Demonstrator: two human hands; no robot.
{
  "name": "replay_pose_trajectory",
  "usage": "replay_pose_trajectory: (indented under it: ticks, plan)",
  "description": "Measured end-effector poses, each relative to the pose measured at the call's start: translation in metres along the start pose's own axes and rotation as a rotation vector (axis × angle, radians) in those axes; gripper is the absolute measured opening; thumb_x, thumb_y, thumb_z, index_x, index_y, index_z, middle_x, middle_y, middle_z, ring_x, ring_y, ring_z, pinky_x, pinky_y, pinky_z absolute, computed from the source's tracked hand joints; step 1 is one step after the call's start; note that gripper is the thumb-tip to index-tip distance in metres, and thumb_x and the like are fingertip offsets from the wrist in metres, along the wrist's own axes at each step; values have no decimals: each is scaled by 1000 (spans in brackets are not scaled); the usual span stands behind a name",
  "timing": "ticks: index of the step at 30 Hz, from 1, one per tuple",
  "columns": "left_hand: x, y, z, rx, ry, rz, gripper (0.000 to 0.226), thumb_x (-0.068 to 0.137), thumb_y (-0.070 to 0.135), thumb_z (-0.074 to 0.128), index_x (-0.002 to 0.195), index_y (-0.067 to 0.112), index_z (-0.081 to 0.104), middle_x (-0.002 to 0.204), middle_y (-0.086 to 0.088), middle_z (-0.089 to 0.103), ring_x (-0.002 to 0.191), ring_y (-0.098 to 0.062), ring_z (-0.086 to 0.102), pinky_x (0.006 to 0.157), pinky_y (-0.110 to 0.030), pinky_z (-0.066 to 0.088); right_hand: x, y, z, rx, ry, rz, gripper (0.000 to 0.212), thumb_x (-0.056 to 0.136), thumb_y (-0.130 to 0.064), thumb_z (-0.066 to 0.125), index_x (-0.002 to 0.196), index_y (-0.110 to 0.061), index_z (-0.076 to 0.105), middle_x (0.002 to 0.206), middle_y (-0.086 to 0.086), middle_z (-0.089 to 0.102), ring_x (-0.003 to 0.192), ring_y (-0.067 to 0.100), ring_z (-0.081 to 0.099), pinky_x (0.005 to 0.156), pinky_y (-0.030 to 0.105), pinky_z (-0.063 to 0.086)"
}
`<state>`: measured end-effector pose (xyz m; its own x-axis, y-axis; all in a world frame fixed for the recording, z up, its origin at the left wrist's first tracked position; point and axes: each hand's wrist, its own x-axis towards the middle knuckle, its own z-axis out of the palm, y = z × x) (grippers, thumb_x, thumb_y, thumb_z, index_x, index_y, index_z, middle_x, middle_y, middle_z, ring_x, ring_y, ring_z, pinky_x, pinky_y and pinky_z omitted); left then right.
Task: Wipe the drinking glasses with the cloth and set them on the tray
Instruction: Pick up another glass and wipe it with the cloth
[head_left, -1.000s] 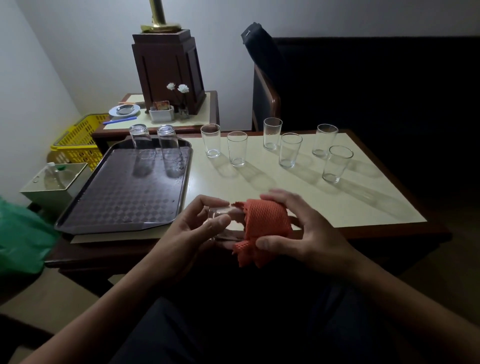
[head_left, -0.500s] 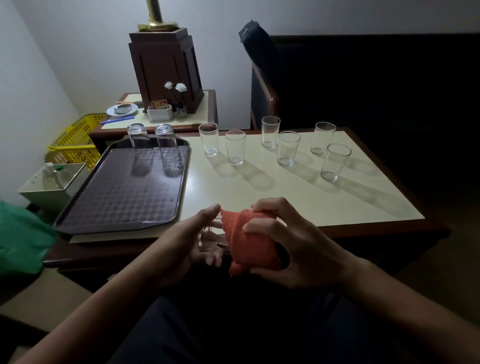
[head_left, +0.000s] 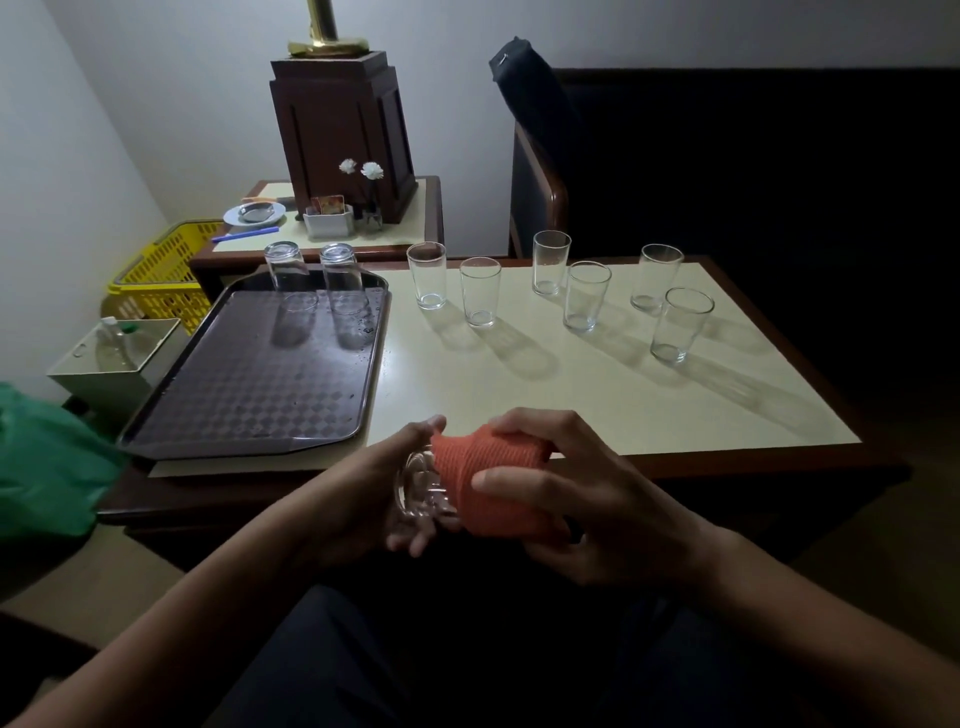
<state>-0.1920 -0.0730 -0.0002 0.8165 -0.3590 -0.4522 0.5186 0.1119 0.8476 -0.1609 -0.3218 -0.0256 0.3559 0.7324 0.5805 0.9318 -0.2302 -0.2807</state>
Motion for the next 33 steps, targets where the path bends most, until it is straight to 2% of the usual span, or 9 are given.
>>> replay_pose_trajectory:
  ticks: [4, 6, 9, 12, 18, 23, 27, 29, 33]
  plan:
    - [4, 1, -7, -31, -28, 238, 41, 91, 24, 67, 130, 16, 63, 113, -22, 63, 84, -32, 67, 70, -34, 59, -2, -1, 2, 370, 172, 378, 73, 73, -17, 96, 133, -36, 60, 136, -2, 55, 115, 13, 67, 80, 30, 63]
    - [5, 1, -9, -2, -20, 323, 45, 87, 16, 67, 132, 20, 61, 115, -20, 63, 86, -31, 66, 77, -36, 58, 2, -5, -3, 519, 158, 501, 72, 74, -21, 95, 133, -38, 58, 131, -6, 57, 108, 15, 71, 76, 29, 64]
    - [3, 2, -5, 34, 4, 283, 41, 93, 28, 64, 127, 7, 58, 99, -27, 63, 64, -29, 63, 57, -29, 53, 1, -6, -5, 131, 129, 198, 74, 78, -22, 95, 140, -26, 55, 145, 2, 48, 133, 20, 56, 91, 26, 61]
    - [4, -1, -5, 66, 29, 126, 59, 102, 49, 56, 131, -2, 51, 88, -28, 61, 51, -25, 59, 43, -24, 46, -2, 2, -2, -56, 43, -22, 69, 84, -21, 91, 141, -22, 54, 151, 13, 39, 140, 32, 49, 102, 32, 58]
    - [8, 1, -2, -91, 62, 227, 31, 96, 27, 60, 119, 6, 63, 91, -17, 66, 72, -25, 69, 58, -33, 58, -5, -2, 10, 187, 213, 248, 62, 80, -31, 94, 134, -24, 63, 145, 6, 51, 138, 21, 55, 101, 30, 57]
    - [7, -2, 0, -92, 79, 190, 42, 104, 31, 47, 131, 0, 56, 84, -23, 66, 57, -29, 61, 54, -28, 53, 1, -11, 8, 442, 140, 455, 57, 88, -51, 76, 139, -33, 59, 149, -8, 51, 140, 15, 53, 97, 26, 58]
    - [7, -3, 0, -75, 85, 205, 39, 103, 31, 48, 127, 3, 60, 87, -27, 66, 58, -32, 62, 54, -29, 54, 8, -16, 11, 646, 251, 604, 28, 95, -39, 66, 122, -32, 71, 136, -6, 65, 133, 15, 60, 97, 21, 54]
    - [8, -3, -1, -95, 70, 187, 38, 104, 32, 48, 125, 2, 59, 84, -26, 66, 55, -30, 61, 52, -28, 53, 8, -13, 6, 581, 216, 569, 26, 92, -28, 77, 118, -30, 74, 137, -5, 63, 133, 20, 60, 95, 29, 58]
    - [11, -3, -3, -130, 64, 100, 36, 103, 38, 48, 106, 3, 56, 73, -20, 60, 43, -23, 57, 36, -20, 43, 6, -9, -9, 201, 5, 233, 41, 82, -17, 91, 120, -18, 78, 148, 6, 51, 141, 26, 52, 104, 36, 56]
